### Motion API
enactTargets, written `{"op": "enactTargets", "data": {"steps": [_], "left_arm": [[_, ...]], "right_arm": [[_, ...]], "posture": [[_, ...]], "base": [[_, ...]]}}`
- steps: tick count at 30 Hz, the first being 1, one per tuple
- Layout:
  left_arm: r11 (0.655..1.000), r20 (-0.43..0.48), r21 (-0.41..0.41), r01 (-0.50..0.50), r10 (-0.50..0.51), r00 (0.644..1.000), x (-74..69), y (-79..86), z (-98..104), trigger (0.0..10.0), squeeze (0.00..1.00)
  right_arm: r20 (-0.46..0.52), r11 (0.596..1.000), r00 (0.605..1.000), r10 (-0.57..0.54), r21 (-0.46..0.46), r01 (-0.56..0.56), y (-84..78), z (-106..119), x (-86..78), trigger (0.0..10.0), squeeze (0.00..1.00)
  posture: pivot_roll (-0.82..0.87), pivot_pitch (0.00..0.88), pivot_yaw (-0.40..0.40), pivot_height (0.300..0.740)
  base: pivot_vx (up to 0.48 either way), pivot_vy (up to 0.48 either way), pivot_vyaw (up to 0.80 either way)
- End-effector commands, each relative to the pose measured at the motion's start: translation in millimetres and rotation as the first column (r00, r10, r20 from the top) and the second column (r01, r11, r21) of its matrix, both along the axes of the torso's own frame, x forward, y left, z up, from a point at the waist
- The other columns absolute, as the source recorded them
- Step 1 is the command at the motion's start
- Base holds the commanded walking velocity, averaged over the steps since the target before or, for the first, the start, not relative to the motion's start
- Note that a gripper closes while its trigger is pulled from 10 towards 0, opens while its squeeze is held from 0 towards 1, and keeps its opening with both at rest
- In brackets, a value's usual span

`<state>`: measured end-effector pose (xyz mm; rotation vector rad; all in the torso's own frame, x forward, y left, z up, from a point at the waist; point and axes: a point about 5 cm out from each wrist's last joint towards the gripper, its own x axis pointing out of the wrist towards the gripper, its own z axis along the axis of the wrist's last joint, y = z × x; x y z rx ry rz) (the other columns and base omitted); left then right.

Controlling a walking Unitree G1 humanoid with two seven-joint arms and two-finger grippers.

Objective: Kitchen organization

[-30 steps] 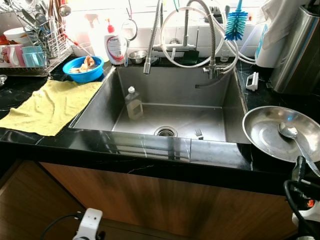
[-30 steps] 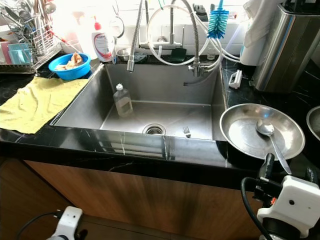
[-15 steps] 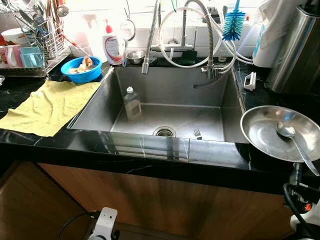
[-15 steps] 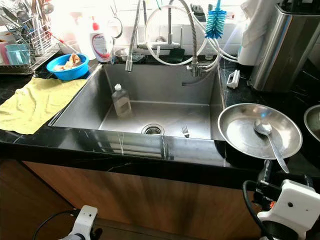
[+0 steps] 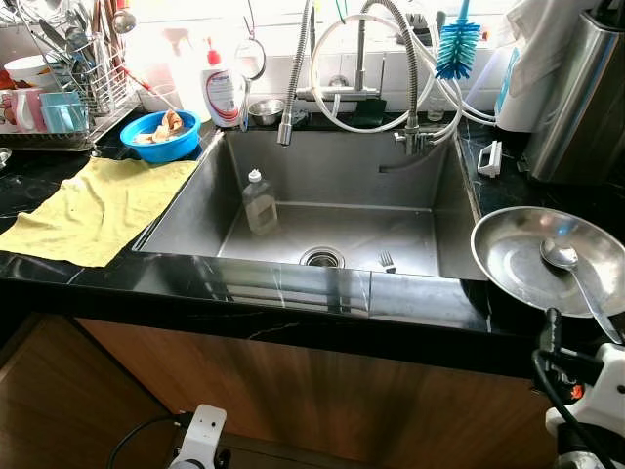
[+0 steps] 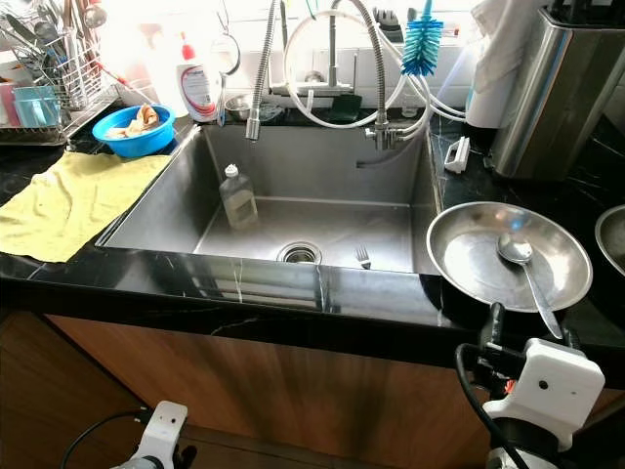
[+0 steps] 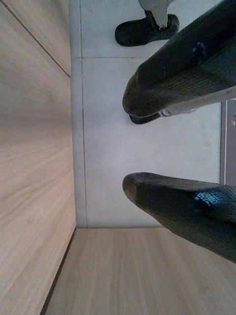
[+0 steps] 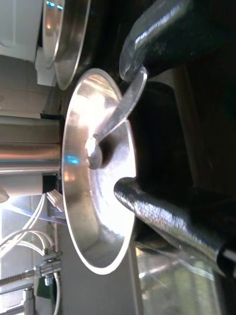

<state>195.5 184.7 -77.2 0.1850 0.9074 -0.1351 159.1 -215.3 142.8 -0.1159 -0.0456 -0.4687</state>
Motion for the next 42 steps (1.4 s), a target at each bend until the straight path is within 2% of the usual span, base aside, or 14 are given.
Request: {"op": "enactTargets", "data": {"steps": [1,10,19,30,35,42], "left_arm": [[1.0,-0.004,0.018,-0.011,0.012,1.0,2.4,7.4,1.9,10.0,0.0],[1.0,-0.002,0.021,-0.013,0.013,1.0,4.6,11.0,3.5,10.0,0.0],[0.999,-0.003,0.032,-0.021,0.021,1.0,1.6,27.1,5.1,10.0,0.0],[1.0,-0.011,0.024,-0.001,0.001,1.0,-0.8,15.2,1.6,10.0,0.0],[1.0,0.001,0.017,0.013,-0.013,1.0,3.1,5.7,2.3,10.0,0.0],[1.0,0.003,0.016,0.019,-0.019,1.0,3.5,3.4,2.2,10.0,0.0]], "right_arm": [[0.007,1.0,1.0,-0.008,-0.005,0.008,-1.5,-0.1,0.6,0.0,0.0],[0.004,1.0,1.0,0.004,0.012,-0.004,4.0,-2.0,0.7,0.0,0.0],[0.007,1.0,1.0,0.013,0.021,-0.013,4.7,-2.4,3.0,0.0,0.0],[0.028,1.0,1.0,0.013,0.013,-0.013,2.3,2.9,4.1,0.0,0.0],[0.034,1.0,0.999,0.019,0.022,-0.02,4.6,3.7,4.4,0.0,0.0],[0.042,0.999,0.999,0.035,0.006,-0.035,3.3,6.5,6.7,0.0,0.0]], "posture": [[-0.22,0.0,0.083,0.74],[-0.23,0.0,0.085,0.74],[-0.23,0.0,0.083,0.74],[-0.23,0.0,0.084,0.74],[-0.24,0.0,0.086,0.74],[-0.24,0.0,0.085,0.74]], "base": [[0.0,0.0,0.0],[0.0,0.0,0.0],[0.0,0.0,0.0],[0.0,0.0,0.0],[0.0,0.0,0.0],[0.0,0.0,0.0]]}}
